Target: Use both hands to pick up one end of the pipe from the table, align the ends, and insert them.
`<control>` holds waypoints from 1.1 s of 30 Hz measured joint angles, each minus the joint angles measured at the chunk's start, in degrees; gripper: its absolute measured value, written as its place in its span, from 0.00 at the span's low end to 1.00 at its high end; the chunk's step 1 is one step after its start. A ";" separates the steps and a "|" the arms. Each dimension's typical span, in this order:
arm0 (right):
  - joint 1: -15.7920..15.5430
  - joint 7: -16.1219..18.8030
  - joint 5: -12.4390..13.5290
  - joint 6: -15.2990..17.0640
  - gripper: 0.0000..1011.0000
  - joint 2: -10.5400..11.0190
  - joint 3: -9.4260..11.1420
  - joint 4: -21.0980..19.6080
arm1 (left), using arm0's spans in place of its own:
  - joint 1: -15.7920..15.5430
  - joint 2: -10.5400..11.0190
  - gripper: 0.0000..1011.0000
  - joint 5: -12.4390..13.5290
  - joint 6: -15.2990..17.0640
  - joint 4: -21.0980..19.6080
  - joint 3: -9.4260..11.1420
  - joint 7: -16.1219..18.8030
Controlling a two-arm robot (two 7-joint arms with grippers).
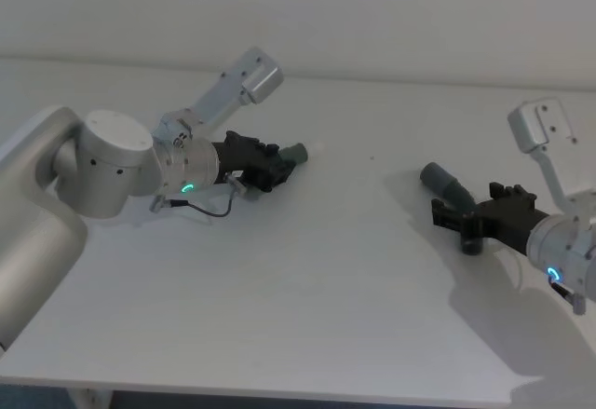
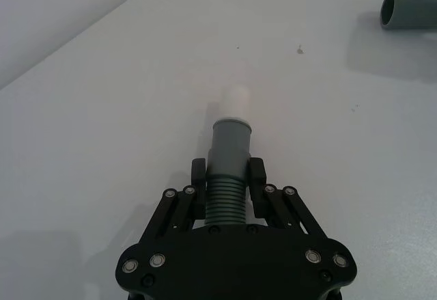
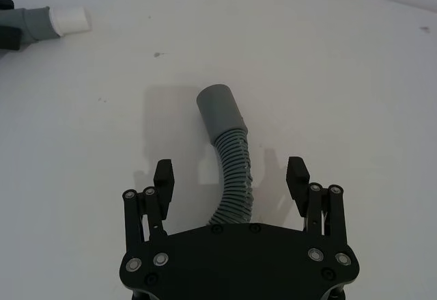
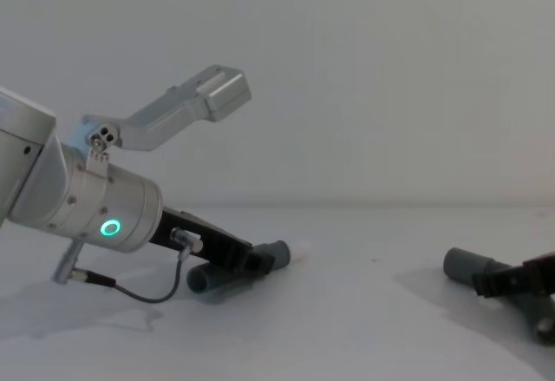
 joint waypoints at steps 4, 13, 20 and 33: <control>0.31 0.08 -0.14 0.47 0.99 -0.26 -0.02 0.33 | 0.00 0.00 0.35 0.00 0.00 0.00 0.00 0.00; 0.82 0.30 -0.36 1.59 0.99 -0.84 -0.02 0.89 | 0.00 0.00 0.35 0.00 0.00 0.00 0.00 0.00; 1.21 0.41 -0.63 2.48 0.99 -1.33 0.00 1.34 | 0.00 0.00 0.35 0.00 0.00 0.00 0.00 0.00; 1.60 0.78 -0.94 3.25 0.83 -1.71 -0.06 1.76 | 0.00 0.00 0.35 0.00 0.00 0.00 0.00 0.00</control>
